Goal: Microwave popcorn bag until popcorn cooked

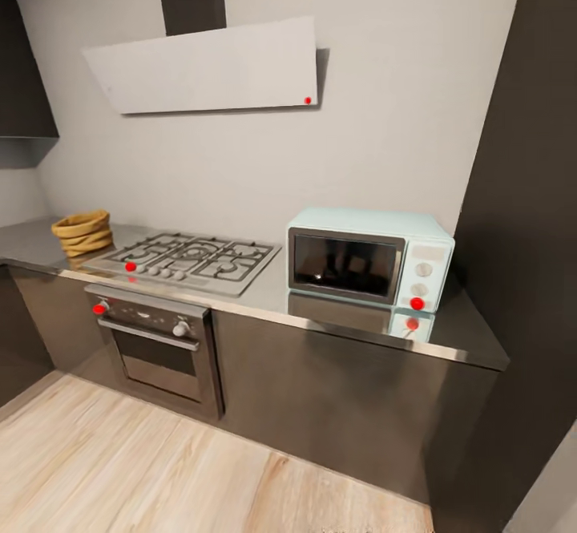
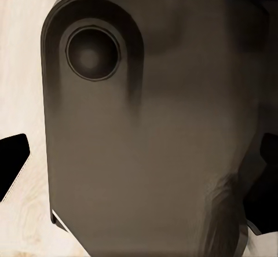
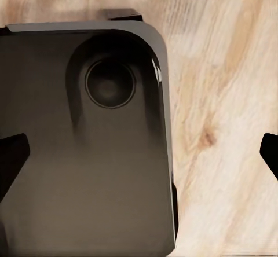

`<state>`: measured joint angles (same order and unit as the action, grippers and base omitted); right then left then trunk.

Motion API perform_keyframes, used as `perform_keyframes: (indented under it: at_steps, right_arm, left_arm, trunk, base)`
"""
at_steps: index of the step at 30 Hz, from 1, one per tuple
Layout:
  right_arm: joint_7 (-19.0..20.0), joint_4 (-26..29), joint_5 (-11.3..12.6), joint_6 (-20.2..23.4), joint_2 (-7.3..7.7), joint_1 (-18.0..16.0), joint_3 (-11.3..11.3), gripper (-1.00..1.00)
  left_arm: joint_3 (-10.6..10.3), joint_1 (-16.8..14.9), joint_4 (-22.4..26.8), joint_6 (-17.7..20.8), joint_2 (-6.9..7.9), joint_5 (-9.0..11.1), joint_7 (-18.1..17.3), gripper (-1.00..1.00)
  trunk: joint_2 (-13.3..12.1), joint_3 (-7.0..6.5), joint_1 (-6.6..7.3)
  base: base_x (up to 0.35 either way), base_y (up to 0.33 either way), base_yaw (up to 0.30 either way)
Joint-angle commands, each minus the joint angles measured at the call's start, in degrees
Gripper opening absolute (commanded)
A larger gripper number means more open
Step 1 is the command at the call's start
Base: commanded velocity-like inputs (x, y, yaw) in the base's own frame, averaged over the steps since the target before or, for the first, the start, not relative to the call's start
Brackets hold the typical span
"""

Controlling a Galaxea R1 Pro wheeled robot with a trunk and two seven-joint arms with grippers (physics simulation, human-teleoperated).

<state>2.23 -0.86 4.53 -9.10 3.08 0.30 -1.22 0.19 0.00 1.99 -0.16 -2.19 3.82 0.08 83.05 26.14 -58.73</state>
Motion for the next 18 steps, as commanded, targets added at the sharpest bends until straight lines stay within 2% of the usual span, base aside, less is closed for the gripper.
perform_keyframes:
  at_steps: [1,9,18]
  right_arm:
    - [0.2,-0.1,0.5,-0.3,0.0,0.0,-0.1,1.0]
    - [0.2,-0.1,0.5,-0.3,-0.01,0.0,-0.1,1.0]
    - [0.2,-0.1,0.5,-0.3,-0.06,0.0,-0.1,1.0]
  left_arm:
    - [0.0,0.0,0.0,0.0,-0.01,0.4,0.0,1.0]
    - [0.0,0.0,0.0,0.0,-0.01,0.4,0.0,1.0]
    - [0.0,0.0,0.0,0.0,-0.01,0.4,0.0,1.0]
  trunk:
    - [0.0,0.04,0.0]
    - [0.0,0.04,0.0]
    - [0.0,0.04,0.0]
  base:
    - [0.0,0.0,-0.294]
    - [0.009,0.008,-0.294]
    - [0.22,0.196,-0.294]
